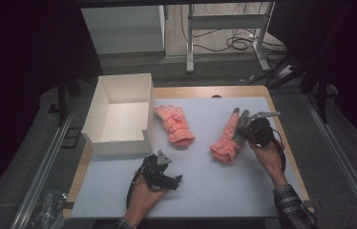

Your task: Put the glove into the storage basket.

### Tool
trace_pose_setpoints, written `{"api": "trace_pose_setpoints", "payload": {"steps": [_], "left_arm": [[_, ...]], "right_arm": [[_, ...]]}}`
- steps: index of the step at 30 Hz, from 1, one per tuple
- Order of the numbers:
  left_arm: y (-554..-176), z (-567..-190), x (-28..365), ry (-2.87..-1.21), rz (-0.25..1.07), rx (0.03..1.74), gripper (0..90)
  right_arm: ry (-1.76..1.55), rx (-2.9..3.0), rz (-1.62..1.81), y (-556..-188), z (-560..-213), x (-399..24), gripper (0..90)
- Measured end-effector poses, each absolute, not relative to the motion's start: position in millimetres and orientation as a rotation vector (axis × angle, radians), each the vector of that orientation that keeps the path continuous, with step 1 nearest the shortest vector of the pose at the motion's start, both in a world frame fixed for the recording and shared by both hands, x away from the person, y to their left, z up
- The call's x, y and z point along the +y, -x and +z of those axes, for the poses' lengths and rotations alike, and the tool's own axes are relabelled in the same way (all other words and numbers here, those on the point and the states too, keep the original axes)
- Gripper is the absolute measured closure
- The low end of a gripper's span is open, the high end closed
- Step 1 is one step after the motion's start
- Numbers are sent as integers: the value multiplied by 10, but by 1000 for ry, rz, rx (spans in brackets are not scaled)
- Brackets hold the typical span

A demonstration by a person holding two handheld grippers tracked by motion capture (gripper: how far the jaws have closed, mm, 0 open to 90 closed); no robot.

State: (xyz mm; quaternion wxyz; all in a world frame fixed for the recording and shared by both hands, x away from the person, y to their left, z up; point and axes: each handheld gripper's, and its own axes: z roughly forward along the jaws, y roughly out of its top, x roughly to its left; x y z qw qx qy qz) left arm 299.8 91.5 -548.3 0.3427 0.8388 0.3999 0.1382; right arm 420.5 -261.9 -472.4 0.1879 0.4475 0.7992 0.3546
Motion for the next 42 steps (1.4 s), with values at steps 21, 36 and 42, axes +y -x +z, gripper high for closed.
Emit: {"api": "trace_pose_setpoints", "payload": {"steps": [21, 36, 42], "left_arm": [[-3000, -5484, 916, -2179, 363, 1037, 0], [-3000, -5482, 918, -2183, 362, 1036, 0], [-2999, -5483, 917, -2181, 360, 1038, 0]], "right_arm": [[-1057, 2486, 1191, -3728, -4429, -2554, 874], [-828, 2722, 1115, -3603, -4756, -2157, 872], [-799, 2689, 1067, -3670, -4902, -2099, 805]]}}
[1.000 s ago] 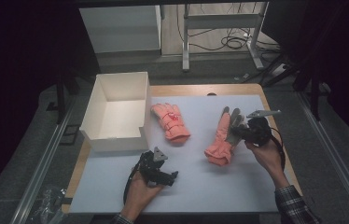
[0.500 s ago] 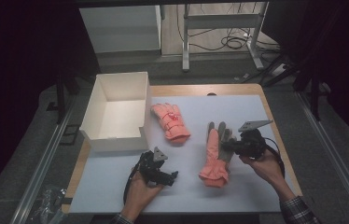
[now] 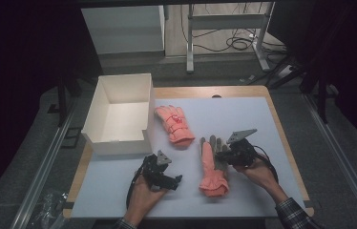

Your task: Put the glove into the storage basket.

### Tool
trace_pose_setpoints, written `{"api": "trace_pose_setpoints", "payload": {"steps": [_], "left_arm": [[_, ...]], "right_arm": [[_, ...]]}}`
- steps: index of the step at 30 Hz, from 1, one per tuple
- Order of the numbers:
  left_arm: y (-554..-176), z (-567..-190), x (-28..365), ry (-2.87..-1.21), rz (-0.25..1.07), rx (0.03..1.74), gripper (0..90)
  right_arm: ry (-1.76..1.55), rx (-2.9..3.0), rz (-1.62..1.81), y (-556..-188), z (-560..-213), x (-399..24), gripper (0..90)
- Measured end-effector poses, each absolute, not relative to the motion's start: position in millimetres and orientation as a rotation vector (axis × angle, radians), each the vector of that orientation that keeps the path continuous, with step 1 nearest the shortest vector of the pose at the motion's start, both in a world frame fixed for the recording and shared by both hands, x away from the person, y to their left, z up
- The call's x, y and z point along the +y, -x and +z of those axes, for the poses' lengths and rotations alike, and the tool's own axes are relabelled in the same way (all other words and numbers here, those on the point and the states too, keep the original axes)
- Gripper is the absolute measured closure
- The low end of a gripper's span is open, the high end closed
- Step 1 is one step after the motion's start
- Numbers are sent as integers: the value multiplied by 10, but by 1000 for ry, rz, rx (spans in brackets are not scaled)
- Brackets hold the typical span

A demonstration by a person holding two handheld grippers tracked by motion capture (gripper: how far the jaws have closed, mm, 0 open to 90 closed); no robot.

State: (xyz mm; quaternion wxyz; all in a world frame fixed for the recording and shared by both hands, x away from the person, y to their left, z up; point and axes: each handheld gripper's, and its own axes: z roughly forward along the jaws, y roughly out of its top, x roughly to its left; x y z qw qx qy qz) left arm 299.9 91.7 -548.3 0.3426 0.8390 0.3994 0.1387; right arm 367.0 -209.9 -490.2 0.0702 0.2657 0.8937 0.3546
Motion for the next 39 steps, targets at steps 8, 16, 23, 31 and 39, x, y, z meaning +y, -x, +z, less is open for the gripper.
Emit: {"api": "trace_pose_setpoints", "payload": {"steps": [8, 16, 23, 31, 39], "left_arm": [[-2998, -5483, 916, -2180, 359, 1039, 0], [-2999, -5482, 917, -2181, 363, 1037, 0], [-2999, -5482, 917, -2182, 364, 1037, 0], [-2998, -5483, 916, -2180, 360, 1039, 0], [-2998, -5484, 916, -2179, 360, 1039, 0]], "right_arm": [[-816, 2618, 1097, -3762, -4725, -2090, 637], [-875, 2590, 1110, -3912, -4717, -2007, 530], [-898, 2583, 1140, -3987, -4690, -1957, 478], [-894, 2576, 1161, -4083, -4618, -1836, 456], [-885, 2578, 1156, -4218, -4590, -1627, 450]]}}
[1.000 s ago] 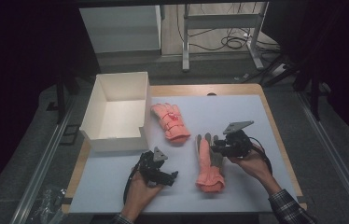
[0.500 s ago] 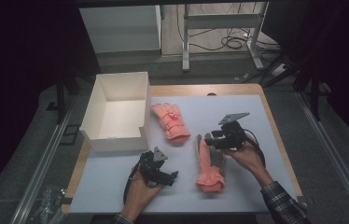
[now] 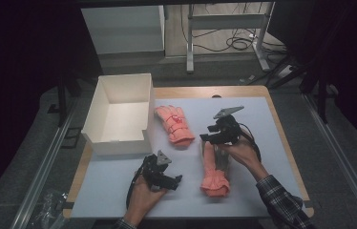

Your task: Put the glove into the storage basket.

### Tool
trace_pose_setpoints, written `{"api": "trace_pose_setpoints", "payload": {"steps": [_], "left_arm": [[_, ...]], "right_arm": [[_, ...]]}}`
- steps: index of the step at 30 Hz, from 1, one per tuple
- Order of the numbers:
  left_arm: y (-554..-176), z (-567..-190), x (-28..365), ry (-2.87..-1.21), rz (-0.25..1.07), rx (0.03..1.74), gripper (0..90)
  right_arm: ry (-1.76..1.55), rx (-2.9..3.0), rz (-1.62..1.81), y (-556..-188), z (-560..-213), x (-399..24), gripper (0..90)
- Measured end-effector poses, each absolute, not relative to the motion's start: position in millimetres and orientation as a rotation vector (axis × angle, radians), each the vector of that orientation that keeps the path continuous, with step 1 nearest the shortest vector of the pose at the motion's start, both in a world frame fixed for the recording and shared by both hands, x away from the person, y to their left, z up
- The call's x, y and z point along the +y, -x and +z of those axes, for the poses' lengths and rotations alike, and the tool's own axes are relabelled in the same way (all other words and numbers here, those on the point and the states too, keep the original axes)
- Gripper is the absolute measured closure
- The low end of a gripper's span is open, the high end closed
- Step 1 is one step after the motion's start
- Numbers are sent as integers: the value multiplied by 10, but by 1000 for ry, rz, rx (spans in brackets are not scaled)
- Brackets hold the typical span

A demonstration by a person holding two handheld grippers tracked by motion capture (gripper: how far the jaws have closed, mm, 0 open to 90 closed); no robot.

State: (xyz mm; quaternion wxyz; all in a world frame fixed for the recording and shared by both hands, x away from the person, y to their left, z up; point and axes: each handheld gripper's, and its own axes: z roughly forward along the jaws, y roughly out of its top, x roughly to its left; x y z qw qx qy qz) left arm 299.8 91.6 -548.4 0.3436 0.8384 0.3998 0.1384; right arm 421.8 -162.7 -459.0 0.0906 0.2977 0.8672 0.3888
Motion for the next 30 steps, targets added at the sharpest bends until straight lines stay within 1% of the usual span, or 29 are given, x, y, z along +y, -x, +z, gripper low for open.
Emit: {"api": "trace_pose_setpoints", "payload": {"steps": [11, 18, 22, 23, 26, 30], "left_arm": [[-2998, -5483, 918, -2181, 361, 1038, 0], [-2997, -5484, 917, -2180, 360, 1039, 0], [-2997, -5484, 917, -2180, 360, 1039, 0], [-2997, -5484, 917, -2180, 360, 1039, 0], [-2996, -5484, 915, -2177, 358, 1041, 0], [-2997, -5484, 916, -2179, 359, 1040, 0]], "right_arm": [[-934, 2562, 1145, -4482, -4605, -1290, 406], [-933, 2560, 1105, -4623, -4620, -1105, 403], [-901, 2556, 1099, -4716, -4636, -988, 434], [-890, 2555, 1105, -4761, -4642, -940, 469], [-886, 2561, 1109, -4829, -4654, -873, 508], [-894, 2568, 1090, -4925, -4698, -762, 537]]}}
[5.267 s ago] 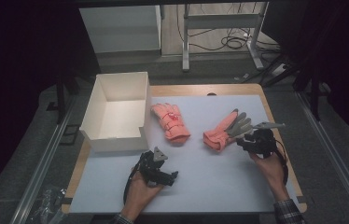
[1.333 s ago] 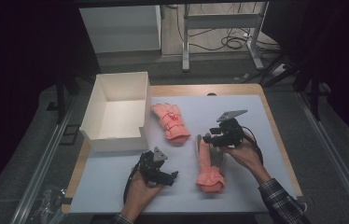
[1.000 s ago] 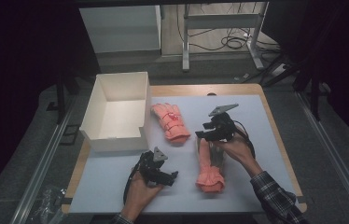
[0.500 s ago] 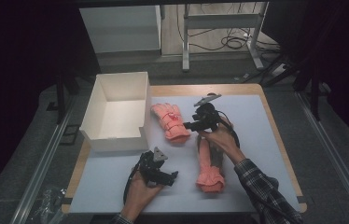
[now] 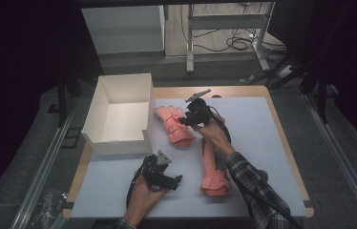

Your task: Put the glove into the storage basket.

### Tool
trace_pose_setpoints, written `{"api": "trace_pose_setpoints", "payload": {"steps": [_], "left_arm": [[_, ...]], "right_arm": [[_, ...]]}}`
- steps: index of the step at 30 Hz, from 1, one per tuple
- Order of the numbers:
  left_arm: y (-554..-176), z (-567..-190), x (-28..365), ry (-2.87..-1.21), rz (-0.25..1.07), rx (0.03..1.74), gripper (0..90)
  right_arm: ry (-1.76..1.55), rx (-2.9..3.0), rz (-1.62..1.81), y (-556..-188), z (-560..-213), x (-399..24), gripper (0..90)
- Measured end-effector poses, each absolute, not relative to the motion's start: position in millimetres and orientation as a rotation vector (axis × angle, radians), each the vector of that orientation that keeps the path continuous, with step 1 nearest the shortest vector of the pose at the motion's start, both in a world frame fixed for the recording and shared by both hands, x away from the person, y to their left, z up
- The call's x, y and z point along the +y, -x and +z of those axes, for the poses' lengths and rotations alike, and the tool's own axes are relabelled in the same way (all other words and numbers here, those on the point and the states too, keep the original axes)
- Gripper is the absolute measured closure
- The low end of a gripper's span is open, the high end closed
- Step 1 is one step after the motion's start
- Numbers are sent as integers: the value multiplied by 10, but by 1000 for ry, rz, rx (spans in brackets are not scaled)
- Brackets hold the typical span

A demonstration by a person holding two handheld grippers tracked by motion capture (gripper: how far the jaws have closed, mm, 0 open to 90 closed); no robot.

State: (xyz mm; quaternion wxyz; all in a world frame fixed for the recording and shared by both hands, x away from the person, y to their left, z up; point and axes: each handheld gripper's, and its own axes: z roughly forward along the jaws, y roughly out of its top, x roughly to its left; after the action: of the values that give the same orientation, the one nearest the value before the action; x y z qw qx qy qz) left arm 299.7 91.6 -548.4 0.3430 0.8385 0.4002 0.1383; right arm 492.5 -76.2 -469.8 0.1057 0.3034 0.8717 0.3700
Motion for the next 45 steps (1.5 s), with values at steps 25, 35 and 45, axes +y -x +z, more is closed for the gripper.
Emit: {"api": "trace_pose_setpoints", "payload": {"steps": [25, 35, 45], "left_arm": [[-2996, -5484, 916, -2178, 360, 1039, 0], [-2995, -5485, 915, -2176, 359, 1041, 0], [-2995, -5484, 916, -2179, 360, 1040, 0]], "right_arm": [[-869, 2621, 881, -5089, -4989, -313, 858], [-968, 2612, 968, -5054, -4835, -445, 868], [-1016, 2580, 1042, -4948, -4619, -565, 869]]}}
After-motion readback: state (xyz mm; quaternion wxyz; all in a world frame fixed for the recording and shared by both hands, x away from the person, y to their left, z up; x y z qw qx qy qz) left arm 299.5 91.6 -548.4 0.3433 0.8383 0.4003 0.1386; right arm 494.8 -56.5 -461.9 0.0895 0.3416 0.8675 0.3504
